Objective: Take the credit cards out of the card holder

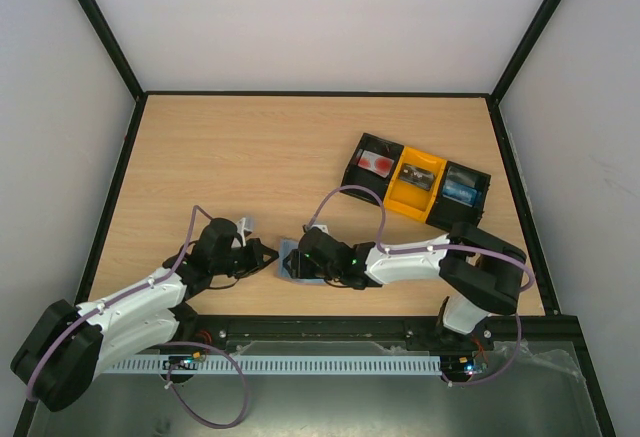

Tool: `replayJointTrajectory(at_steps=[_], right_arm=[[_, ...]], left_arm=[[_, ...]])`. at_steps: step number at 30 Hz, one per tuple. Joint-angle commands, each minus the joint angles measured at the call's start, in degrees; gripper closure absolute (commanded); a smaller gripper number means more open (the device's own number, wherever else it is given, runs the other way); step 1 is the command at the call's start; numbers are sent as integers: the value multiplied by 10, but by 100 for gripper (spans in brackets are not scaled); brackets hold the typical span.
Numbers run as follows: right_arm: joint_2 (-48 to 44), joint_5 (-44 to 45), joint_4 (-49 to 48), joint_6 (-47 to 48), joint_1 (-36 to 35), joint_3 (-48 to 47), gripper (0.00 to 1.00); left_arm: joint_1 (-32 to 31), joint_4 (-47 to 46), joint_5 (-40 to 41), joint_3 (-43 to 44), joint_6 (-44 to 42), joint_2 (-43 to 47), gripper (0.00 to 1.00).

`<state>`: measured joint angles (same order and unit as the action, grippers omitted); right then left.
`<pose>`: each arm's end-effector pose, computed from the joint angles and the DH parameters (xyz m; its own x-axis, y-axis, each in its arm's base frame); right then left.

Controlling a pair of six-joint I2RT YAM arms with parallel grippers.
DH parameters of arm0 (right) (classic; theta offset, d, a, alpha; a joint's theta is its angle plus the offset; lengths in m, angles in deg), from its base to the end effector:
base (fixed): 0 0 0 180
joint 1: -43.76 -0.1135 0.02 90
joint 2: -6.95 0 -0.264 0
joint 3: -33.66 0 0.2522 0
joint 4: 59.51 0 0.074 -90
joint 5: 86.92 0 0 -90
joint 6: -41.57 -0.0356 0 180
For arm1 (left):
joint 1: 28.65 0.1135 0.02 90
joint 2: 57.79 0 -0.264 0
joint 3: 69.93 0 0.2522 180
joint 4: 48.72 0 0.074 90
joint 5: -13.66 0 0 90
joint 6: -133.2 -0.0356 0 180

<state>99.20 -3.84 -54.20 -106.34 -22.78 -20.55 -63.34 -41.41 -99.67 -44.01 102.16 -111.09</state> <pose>0.1189 0.2847 0.1468 -0.9463 -0.0678 -0.3162 -0.2708 0.7008 0.6600 0.1350 -0.1106 0.1485 -0.9185 -0.3211 -0.2309 0.0066 0.5713 -0.8207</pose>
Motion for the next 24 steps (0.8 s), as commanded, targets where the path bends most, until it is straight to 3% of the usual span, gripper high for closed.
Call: replayJointTrajectory(at_steps=[1, 18, 24], right_arm=[[-14, 41, 45, 9, -3, 1, 46], [-35, 61, 70, 13, -3, 12, 51], [-84, 176, 188, 21, -3, -8, 52]], left_arm=[[-3, -2, -5, -4, 1, 1, 97], [-2, -4, -5, -6, 1, -1, 97], [-2, -6, -8, -5, 3, -3, 97]])
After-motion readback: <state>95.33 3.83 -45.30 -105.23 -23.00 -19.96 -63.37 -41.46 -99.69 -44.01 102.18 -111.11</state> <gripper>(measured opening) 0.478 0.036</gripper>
